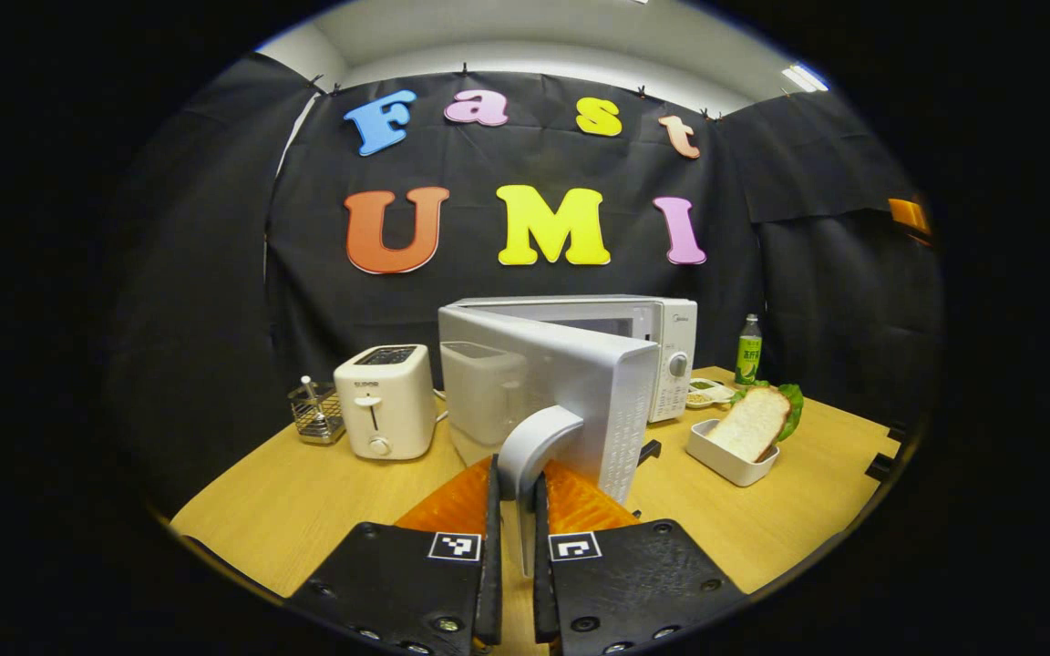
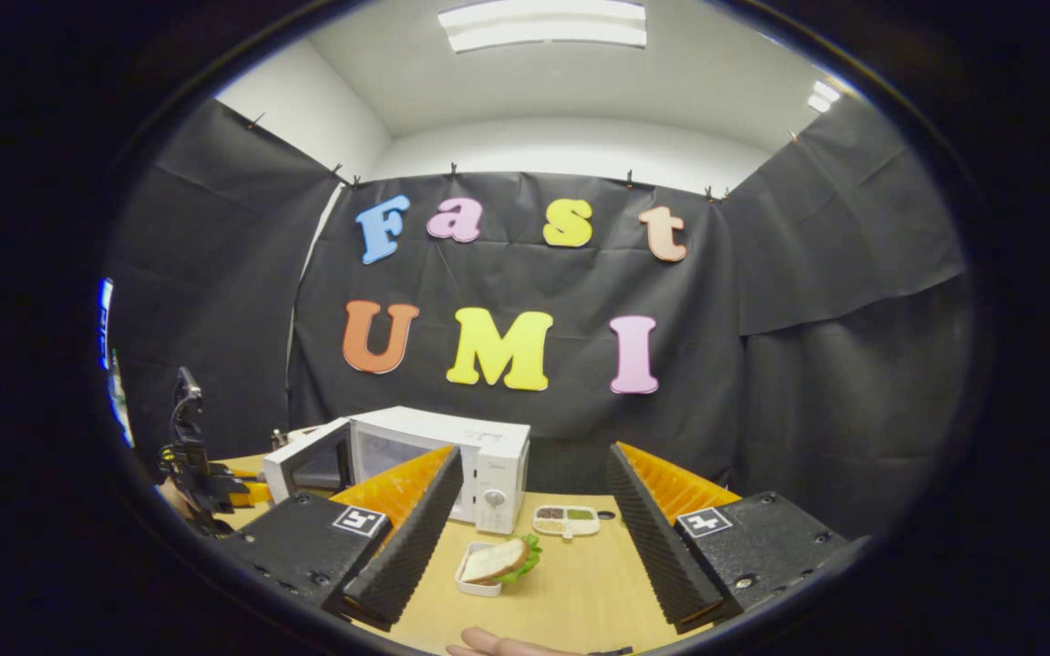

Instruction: Open the microwave oven with the left hand, put the food in, and close the microwave oven.

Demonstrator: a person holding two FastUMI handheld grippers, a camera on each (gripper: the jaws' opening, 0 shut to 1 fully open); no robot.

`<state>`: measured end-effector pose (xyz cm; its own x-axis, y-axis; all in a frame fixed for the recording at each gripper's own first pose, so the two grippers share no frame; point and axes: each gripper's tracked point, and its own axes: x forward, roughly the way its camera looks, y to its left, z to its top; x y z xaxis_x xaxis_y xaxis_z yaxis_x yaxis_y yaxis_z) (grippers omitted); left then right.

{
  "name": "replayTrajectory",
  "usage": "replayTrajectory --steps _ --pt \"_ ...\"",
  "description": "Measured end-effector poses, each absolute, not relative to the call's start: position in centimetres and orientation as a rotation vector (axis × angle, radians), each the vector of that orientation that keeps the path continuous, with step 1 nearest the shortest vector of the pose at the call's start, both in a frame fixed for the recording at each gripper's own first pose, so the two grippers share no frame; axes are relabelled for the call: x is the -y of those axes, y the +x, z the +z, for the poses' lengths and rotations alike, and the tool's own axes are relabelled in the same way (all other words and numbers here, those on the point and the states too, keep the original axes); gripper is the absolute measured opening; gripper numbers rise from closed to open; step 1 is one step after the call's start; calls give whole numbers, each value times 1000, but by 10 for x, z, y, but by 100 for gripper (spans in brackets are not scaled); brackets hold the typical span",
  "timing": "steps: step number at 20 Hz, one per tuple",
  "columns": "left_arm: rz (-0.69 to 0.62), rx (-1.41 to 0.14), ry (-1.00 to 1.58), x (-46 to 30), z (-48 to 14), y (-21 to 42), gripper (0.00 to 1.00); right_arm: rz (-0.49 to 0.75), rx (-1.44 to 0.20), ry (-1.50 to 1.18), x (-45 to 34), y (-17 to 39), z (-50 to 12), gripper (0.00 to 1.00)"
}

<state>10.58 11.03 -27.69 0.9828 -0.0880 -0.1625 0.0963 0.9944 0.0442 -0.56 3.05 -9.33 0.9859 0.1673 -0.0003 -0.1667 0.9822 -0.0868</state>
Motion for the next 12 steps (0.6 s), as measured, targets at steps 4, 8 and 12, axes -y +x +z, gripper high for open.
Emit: replayTrajectory --steps 4,8,12 --pt "-97 -151 67 -150 -283 100 12 173 -11 -75 -42 -2 -99 100" --pt "-111 -122 26 -187 -287 95 12 168 -30 -73 -46 -1 -103 96" --pt "-129 -126 -61 -214 -288 83 5 155 -52 -87 -44 4 -112 100"
